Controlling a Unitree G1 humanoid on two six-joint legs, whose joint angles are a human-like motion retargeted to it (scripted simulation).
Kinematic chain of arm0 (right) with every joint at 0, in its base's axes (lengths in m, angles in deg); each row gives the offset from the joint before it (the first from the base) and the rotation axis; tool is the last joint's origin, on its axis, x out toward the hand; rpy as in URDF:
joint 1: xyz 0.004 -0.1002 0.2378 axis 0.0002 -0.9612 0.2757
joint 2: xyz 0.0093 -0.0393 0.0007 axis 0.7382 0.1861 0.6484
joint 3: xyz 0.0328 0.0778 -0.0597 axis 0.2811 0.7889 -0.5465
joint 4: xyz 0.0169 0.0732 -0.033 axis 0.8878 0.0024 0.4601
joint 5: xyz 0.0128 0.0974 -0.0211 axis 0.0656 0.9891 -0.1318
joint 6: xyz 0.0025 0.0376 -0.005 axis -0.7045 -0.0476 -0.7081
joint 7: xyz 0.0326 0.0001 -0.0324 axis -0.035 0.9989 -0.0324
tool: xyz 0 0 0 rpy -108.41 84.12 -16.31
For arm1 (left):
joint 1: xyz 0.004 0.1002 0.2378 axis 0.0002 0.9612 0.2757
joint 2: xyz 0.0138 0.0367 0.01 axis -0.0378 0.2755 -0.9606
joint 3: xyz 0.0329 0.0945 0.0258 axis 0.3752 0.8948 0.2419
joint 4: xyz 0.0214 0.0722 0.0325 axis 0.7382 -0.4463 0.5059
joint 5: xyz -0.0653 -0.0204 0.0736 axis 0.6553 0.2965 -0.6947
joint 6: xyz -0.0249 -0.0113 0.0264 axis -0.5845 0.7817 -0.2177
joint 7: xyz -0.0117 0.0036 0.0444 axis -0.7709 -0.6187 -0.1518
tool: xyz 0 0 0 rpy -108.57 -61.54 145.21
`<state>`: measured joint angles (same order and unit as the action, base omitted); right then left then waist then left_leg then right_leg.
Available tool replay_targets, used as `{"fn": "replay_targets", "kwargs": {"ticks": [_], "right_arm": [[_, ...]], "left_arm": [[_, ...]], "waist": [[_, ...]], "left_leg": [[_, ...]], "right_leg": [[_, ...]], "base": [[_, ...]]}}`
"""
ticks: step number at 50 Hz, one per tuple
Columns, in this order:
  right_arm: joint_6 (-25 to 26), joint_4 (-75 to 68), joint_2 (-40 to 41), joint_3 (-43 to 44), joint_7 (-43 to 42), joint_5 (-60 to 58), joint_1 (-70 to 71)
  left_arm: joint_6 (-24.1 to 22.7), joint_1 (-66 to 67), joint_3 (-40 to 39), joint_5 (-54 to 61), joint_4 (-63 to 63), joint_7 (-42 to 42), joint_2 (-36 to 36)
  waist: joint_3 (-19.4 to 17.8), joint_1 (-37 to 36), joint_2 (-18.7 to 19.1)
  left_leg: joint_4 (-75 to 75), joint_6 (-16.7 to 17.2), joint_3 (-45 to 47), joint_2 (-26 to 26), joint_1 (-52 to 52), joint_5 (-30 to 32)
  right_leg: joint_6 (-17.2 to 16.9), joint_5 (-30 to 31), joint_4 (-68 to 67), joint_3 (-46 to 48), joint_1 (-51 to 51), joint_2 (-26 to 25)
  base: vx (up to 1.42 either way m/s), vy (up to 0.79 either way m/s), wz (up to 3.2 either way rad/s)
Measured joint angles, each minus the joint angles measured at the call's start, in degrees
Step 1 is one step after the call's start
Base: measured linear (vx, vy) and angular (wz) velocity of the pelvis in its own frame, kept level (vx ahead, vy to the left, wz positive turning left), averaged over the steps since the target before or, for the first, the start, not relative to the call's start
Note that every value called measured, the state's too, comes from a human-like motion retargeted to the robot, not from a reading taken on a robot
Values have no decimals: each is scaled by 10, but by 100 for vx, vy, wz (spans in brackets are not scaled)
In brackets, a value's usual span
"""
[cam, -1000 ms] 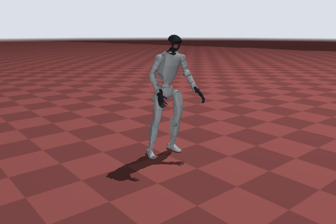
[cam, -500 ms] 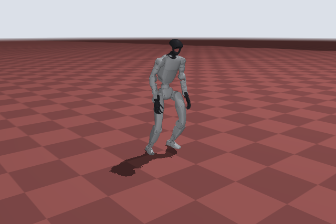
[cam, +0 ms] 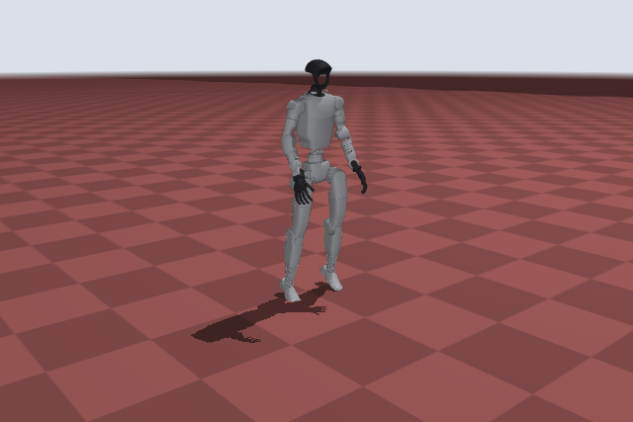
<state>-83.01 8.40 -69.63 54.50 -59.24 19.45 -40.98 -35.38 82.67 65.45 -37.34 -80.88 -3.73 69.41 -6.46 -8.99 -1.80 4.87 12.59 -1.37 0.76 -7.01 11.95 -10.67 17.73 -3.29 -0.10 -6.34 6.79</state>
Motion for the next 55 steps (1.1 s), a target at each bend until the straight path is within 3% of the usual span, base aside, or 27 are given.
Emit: {"fn": "replay_targets", "kwargs": {"ticks": [3, 5, 7, 10, 13, 15, 17, 20, 22, 26, 28, 31, 33, 35, 38, 42, 43, 45, 48, 50, 53, 55], "right_arm": [[-2, 12, -25, 1, -11, 31, 62], [7, 16, -36, 1, -5, 37, 99], [10, 29, -37, 7, -10, 33, 102], [-3, 54, -9, 36, -31, 35, 48], [-9, 66, 25, 53, -10, 65, -36], [-4, 53, 36, 47, 14, 67, -69], [-7, 30, 41, 29, 29, 49, -87], [-20, 3, 39, 3, 45, 28, -100], [2, -16, 42, -11, 46, 17, -93], [12, -30, 36, -23, 58, -20, -86], [11, -26, 27, -25, 59, -24, -74], [10, -25, 13, -16, 56, -11, -26], [15, -32, 11, -8, 43, -1, 10], [15, -30, 18, 2, 3, 21, 29], [-2, 8, 37, 28, -38, 67, -9], [17, 31, 41, 18, 20, 33, -70], [14, 28, 40, 6, 30, 14, -77], [1, 20, 36, -19, 36, -3, -84], [-5, -8, 31, -41, 43, 2, -69], [3, -31, 28, -46, 53, -6, -52], [13, -56, 25, -42, 61, -20, -30], [13, -58, 21, -35, 58, -15, -19]], "left_arm": [[19, -43, -32, -15, 57, 3, -12], [38, -70, -55, -26, 74, -15, -17], [46, -72, -68, -18, 80, -21, -16], [29, -33, -66, 20, 83, 8, -19], [4, 22, -51, 52, 78, 13, -26], [-5, 42, -54, 68, 64, -2, -25], [-6, 57, -66, 69, 51, -22, -23], [-26, 59, -69, 76, 28, -33, -23], [-6, 43, -56, 76, 17, -30, -29], [-5, 26, -48, 43, 11, -30, -39], [-1, 19, -55, 30, 20, -30, -43], [14, -12, -87, 24, 23, -32, -41], [30, -34, -112, 26, 5, -39, -36], [43, -43, -122, 49, -15, -32, -32], [33, -14, -104, 102, -17, 18, -27], [13, 35, -74, 89, 10, -6, -30], [2, 45, -67, 83, 17, -21, -32], [-17, 57, -51, 75, 26, -42, -34], [-26, 47, -33, 70, 21, -54, -34], [-22, 35, -31, 55, 10, -58, -31], [-14, 22, -33, 29, -4, -58, -24], [-8, 15, -38, 20, -7, -52, -19]], "waist": [[-51, 4, 9], [-88, 13, 15], [-98, 20, 15], [-46, 25, 2], [6, 26, -2], [13, 28, 2], [22, 32, 3], [20, 32, 0], [6, 17, -5], [-17, 1, 1], [-38, 0, 5], [-93, 9, 6], [-114, 19, 1], [-107, 27, -7], [-54, 24, -23], [10, 17, -20], [15, 17, -20], [18, 17, -19], [7, 13, -21], [-4, 8, -20], [-14, 1, -18], [-23, -1, -15]], "left_leg": [[120, -41, 26, 4, 0, -271], [262, -92, 36, 2, 43, -404], [352, -119, 42, 0, 89, -423], [278, -68, 45, 0, 96, -336], [94, -42, 28, -1, 47, -105], [1, -19, 24, -10, 15, 42], [-28, -1, 45, -20, 12, 54], [-2, -6, 78, -27, 23, -34], [-28, -20, 68, -21, 3, -9], [-12, -13, 10, -17, -11, 35], [15, -22, -15, -14, -25, -24], [130, -47, 2, -8, -31, -279], [253, -84, 15, -6, 15, -407], [353, -124, 26, -8, 86, -433], [238, -83, 39, -7, 80, -316], [-1, -42, 46, -21, 25, -5], [-31, -26, 48, -23, 19, 40], [-51, -11, 36, -21, 16, 39], [-39, -27, 23, -13, 17, -11], [-28, -28, 34, -16, 10, 3], [-15, -20, 25, -18, -2, 43], [0, -23, 1, -16, -10, 37]], "right_leg": [[57, -288, -124, 15, 0, 4], [114, -437, -276, 15, 45, 5], [134, -468, -370, 21, 88, 12], [69, -371, -302, 34, 97, 18], [26, -119, -111, 36, 45, 5], [10, 33, -14, 39, 10, -4], [-3, 39, 14, 53, 6, -4], [-13, 8, 23, 63, 3, 0], [-9, 28, 19, 51, -3, 0], [7, 42, -11, 24, -17, -11], [22, -27, -47, 12, -29, -14], [34, -291, -167, 13, -36, -7], [64, -430, -272, 23, -2, -1], [111, -473, -372, 27, 67, 5], [61, -348, -299, 27, 88, 10], [23, 0, -16, 35, 17, -14], [16, 54, 15, 48, 10, -14], [8, 66, 32, 77, 7, -10], [5, 15, 22, 63, 4, -11], [7, 3, 18, 42, -5, -19], [10, 40, 7, 29, -15, -27], [17, 40, -6, 22, -22, -29]], "base": [[-7, 2, 8], [-16, 2, 21], [-4, 0, 20], [19, -3, 14], [20, -4, 17], [10, -3, 19], [3, -2, 7], [0, 0, 0], [0, -3, -24], [0, -1, -21], [0, 0, 0], [-6, 0, -4], [-15, -1, -1], [-10, -2, -7], [10, -2, -18], [13, -6, 1], [4, -5, 6], [0, 0, 0], [0, 0, 0], [0, 0, 0], [0, 0, 0], [0, 0, 0]]}}
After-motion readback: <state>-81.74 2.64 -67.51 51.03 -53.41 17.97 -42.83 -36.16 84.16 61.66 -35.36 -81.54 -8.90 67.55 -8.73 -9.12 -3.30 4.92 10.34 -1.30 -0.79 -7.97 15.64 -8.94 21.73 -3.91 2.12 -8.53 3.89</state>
